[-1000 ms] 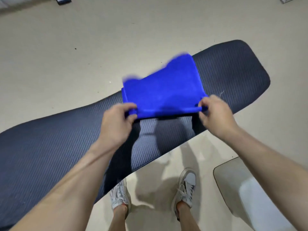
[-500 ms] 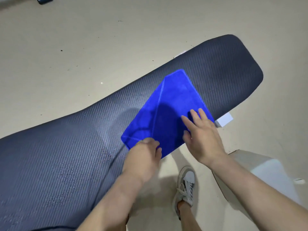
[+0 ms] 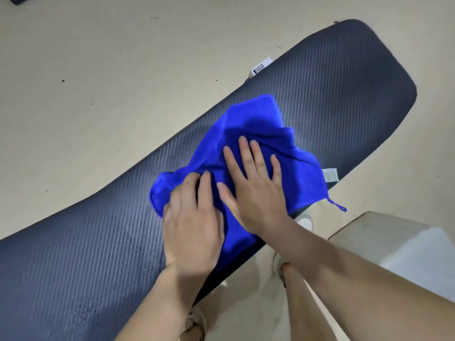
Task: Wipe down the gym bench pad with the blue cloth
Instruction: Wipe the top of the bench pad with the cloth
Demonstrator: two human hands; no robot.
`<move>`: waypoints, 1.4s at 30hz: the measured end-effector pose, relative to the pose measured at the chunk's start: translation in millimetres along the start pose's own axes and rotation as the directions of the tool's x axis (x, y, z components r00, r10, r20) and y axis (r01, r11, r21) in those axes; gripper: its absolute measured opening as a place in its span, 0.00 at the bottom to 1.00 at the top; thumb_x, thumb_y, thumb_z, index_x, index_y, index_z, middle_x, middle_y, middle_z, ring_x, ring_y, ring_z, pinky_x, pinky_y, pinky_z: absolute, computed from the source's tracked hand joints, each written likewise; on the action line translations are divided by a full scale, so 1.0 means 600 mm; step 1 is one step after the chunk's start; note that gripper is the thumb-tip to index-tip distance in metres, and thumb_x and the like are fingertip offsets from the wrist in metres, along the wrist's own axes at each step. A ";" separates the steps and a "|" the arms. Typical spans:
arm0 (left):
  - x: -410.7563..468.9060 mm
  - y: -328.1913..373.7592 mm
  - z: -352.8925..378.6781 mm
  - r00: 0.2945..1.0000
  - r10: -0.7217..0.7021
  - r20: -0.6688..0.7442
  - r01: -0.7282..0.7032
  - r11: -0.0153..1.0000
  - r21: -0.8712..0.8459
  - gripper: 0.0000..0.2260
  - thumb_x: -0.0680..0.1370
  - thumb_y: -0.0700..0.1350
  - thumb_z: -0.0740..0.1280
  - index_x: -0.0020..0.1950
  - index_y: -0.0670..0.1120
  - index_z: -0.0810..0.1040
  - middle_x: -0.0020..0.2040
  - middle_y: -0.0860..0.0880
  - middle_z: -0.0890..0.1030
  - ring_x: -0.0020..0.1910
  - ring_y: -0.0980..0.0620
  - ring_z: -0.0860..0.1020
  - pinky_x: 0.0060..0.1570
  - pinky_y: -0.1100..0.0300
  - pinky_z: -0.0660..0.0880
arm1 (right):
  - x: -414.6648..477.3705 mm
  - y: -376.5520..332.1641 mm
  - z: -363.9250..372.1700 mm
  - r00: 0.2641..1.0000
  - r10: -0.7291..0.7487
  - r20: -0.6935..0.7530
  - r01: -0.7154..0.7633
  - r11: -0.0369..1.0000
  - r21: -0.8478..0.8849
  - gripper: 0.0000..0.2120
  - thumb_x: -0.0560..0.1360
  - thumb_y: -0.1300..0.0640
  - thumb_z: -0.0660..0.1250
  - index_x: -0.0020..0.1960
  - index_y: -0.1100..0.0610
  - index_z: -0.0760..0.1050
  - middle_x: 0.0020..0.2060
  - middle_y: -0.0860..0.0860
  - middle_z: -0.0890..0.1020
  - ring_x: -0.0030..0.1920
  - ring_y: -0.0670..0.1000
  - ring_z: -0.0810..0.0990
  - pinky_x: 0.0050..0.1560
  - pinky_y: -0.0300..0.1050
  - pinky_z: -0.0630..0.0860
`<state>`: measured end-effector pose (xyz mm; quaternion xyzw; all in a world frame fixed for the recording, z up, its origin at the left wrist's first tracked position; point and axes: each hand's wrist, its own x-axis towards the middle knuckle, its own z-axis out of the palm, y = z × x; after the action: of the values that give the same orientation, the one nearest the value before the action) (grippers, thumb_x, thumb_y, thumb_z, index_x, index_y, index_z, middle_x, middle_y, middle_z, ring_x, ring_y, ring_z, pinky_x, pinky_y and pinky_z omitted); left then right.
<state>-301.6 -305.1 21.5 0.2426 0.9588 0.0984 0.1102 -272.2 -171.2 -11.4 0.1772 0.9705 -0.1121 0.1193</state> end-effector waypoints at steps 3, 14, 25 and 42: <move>0.029 0.026 0.028 0.996 0.080 -0.033 -0.080 0.997 -0.022 0.23 0.77 0.46 0.61 0.71 0.40 0.69 0.71 0.39 0.69 0.67 0.41 0.68 0.66 0.45 0.66 | 0.014 0.044 -0.006 0.973 -0.226 -0.034 0.225 0.973 -0.045 0.29 0.78 0.42 0.54 0.77 0.49 0.58 0.78 0.50 0.59 0.77 0.50 0.56 0.73 0.59 0.57; 0.229 0.287 0.106 0.999 -0.031 -0.034 0.033 0.996 0.085 0.27 0.79 0.52 0.52 0.77 0.44 0.58 0.77 0.42 0.57 0.76 0.45 0.56 0.73 0.48 0.50 | 0.184 0.353 -0.103 0.950 -0.306 -0.059 0.303 0.951 -0.060 0.28 0.78 0.41 0.53 0.77 0.44 0.57 0.78 0.47 0.57 0.78 0.49 0.54 0.74 0.56 0.49; 0.414 0.442 0.127 0.974 0.226 -0.010 -0.224 0.972 0.069 0.26 0.80 0.53 0.50 0.78 0.48 0.56 0.79 0.47 0.52 0.77 0.49 0.50 0.74 0.49 0.46 | 0.241 0.498 -0.135 0.977 0.171 -0.131 -0.172 0.985 -0.001 0.27 0.80 0.45 0.46 0.78 0.49 0.51 0.79 0.52 0.54 0.78 0.54 0.52 0.74 0.58 0.52; 0.325 0.454 0.112 0.990 0.068 0.120 -0.076 0.995 0.064 0.28 0.78 0.57 0.51 0.76 0.47 0.59 0.77 0.45 0.58 0.76 0.47 0.56 0.72 0.41 0.50 | 0.154 0.481 -0.153 0.968 0.205 -0.142 -0.193 0.976 0.099 0.28 0.77 0.46 0.57 0.71 0.61 0.66 0.70 0.57 0.69 0.69 0.57 0.68 0.68 0.59 0.65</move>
<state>-330.4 34.2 -8.8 0.2862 0.9441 0.0551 0.1543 -267.1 145.1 -0.3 0.2866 0.9484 -0.1265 0.0485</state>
